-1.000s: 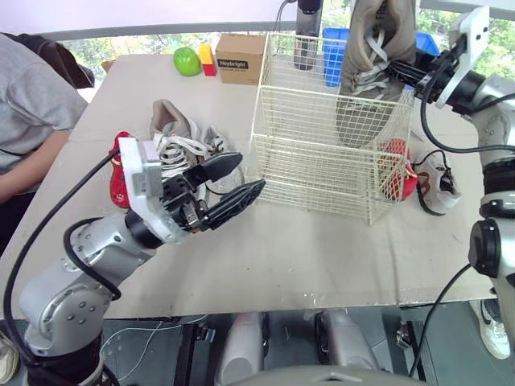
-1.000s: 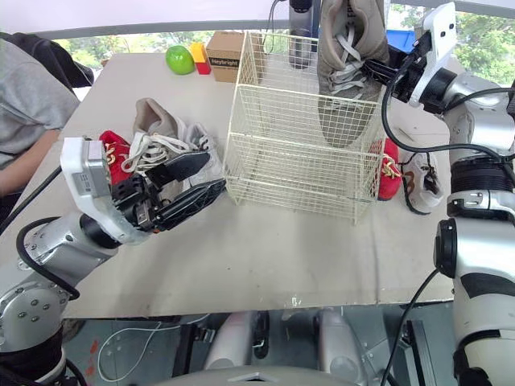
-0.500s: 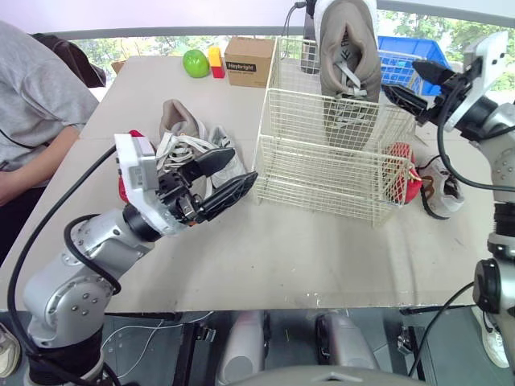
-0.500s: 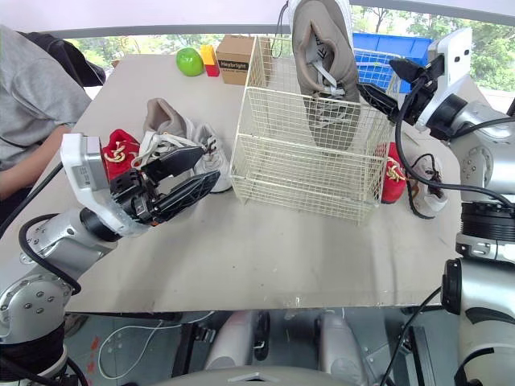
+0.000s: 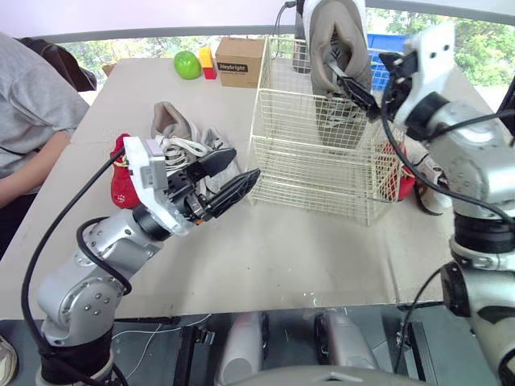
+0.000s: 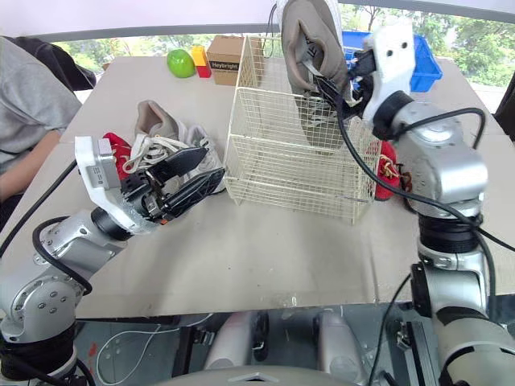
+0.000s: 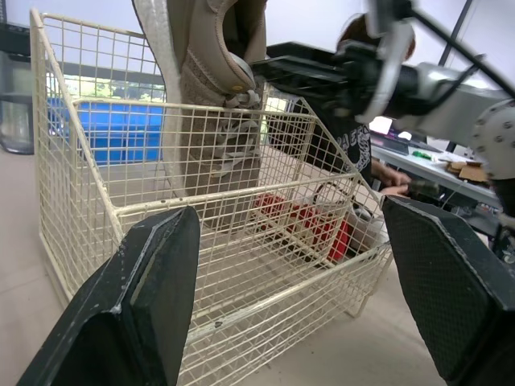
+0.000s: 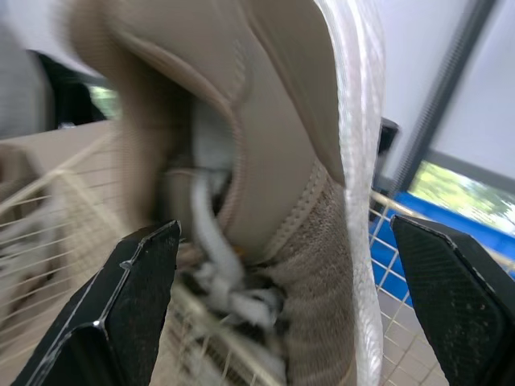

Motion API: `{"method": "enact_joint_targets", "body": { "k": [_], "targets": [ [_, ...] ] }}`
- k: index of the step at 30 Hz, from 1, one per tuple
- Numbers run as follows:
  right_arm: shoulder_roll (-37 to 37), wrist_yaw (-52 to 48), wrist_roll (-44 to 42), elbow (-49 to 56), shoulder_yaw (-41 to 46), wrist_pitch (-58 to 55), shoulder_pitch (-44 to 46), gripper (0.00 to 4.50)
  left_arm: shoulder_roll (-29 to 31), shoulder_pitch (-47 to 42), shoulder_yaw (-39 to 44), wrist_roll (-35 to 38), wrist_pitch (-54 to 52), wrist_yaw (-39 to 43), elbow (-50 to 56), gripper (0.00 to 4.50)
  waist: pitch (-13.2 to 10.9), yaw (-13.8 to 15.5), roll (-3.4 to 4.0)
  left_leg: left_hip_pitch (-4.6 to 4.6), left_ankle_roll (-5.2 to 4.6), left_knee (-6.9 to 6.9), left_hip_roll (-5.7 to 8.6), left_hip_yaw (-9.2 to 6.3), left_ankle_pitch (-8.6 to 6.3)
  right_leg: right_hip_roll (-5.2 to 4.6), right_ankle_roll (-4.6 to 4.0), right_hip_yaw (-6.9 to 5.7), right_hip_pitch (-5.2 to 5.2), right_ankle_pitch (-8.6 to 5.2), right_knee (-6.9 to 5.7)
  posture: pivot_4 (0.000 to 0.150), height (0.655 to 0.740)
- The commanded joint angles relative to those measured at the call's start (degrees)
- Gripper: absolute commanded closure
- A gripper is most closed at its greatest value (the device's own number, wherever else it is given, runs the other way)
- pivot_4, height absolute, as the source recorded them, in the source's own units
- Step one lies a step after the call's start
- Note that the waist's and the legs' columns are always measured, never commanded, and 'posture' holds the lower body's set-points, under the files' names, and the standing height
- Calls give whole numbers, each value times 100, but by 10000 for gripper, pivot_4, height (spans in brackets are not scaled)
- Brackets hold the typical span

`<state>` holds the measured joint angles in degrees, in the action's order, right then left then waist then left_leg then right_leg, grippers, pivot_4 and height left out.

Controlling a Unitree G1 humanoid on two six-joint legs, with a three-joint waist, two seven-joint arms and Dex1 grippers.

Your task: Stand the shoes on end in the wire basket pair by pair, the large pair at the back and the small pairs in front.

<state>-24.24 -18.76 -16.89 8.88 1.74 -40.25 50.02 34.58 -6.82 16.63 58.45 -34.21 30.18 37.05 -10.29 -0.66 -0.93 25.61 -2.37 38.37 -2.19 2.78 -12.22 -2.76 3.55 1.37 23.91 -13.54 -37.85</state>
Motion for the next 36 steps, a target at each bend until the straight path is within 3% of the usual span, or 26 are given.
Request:
{"method": "enact_joint_targets", "body": {
  "k": [1,9,16,23,30,36],
  "targets": [
    [225,452,295,-135,84,291,342,9604,-19,0,37,-22,155,-33,199,6325,0,4,0,1,0,0,0,1,0,0,0,-1,0,0,0,1500,7400],
    [483,651,130,55,378,130,347,44678,-64,174,29,-92,258,-63,271,6325,0,-14,0,2,0,-3,-1,0,0,-1,18,-2,2,11,1,1500,7400],
    [1041,1669,-72,911,929,-652,479,44678,-56,208,28,-70,286,-19,210,6325,-2,4,2,17,0,-8,-3,-2,0,-2,19,-4,18,11,1,1500,7400],
    [1664,2610,-351,1118,1622,-1160,860,44678,-20,110,-2,-61,290,104,44,6325,-4,2,6,24,0,-9,-1,0,0,-3,19,-3,27,11,0,1500,7400],
    [1583,2859,-634,1194,2102,-1474,896,44678,-20,46,-33,-90,292,184,-52,6325,-4,-7,6,25,0,-12,1,2,-1,-3,19,-5,27,11,2,1500,7400],
    [1292,2575,-823,1103,1915,-2342,437,44678,-40,66,-73,-134,307,212,-77,6325,0,-6,2,23,-1,-13,-1,1,-1,-2,18,-8,26,10,2,1500,7400]
  ]
}}
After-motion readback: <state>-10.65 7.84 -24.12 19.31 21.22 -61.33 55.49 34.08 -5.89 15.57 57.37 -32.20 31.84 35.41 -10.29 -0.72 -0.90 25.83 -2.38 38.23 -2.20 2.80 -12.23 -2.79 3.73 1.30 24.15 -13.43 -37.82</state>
